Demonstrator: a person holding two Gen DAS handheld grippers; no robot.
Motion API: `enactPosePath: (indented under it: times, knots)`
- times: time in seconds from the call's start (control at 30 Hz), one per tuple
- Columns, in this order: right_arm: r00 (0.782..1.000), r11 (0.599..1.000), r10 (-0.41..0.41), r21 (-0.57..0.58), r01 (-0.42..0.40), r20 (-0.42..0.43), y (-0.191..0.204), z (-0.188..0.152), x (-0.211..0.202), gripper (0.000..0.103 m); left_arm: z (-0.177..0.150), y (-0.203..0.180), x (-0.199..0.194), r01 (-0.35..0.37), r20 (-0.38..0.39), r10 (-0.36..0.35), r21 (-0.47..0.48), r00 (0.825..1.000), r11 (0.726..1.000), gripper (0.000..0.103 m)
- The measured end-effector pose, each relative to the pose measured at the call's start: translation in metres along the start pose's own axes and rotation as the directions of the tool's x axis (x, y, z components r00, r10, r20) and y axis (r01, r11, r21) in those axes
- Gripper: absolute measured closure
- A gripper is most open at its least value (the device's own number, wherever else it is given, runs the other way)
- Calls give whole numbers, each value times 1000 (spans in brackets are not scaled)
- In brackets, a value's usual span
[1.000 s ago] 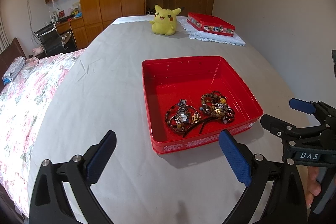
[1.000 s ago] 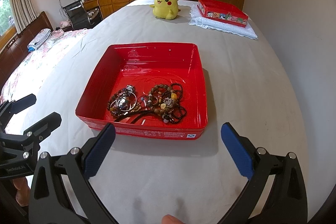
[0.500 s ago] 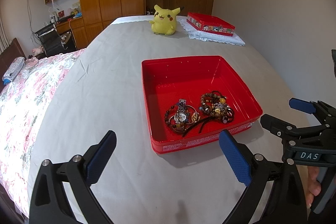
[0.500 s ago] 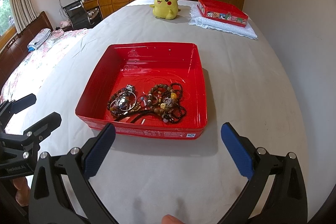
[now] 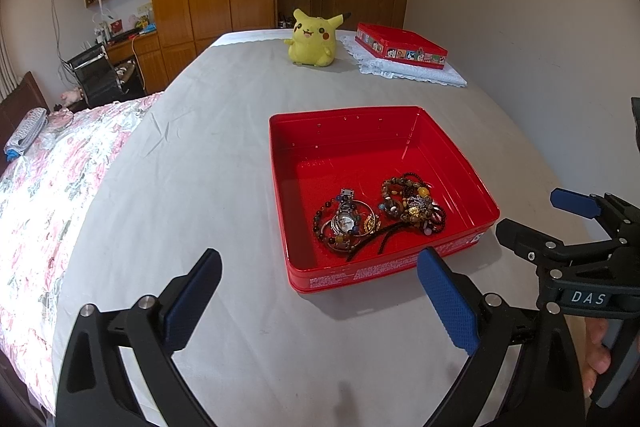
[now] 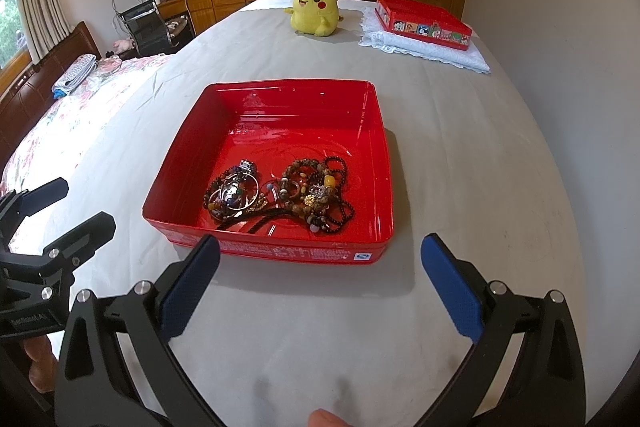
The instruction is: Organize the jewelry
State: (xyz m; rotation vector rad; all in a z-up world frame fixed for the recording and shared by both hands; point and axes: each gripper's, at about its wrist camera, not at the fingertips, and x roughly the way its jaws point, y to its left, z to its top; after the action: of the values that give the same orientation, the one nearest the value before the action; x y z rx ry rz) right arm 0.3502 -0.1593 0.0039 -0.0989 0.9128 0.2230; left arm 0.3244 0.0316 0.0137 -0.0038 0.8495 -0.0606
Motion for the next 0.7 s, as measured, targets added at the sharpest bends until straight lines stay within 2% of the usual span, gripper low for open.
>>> enactPosePath:
  times: [0.7]
  knots:
    - [1000,1000,2,0,-2,-3,-1,-2,-1,3,-1,0,-1,-1,1,1,0,1000,1000,5]
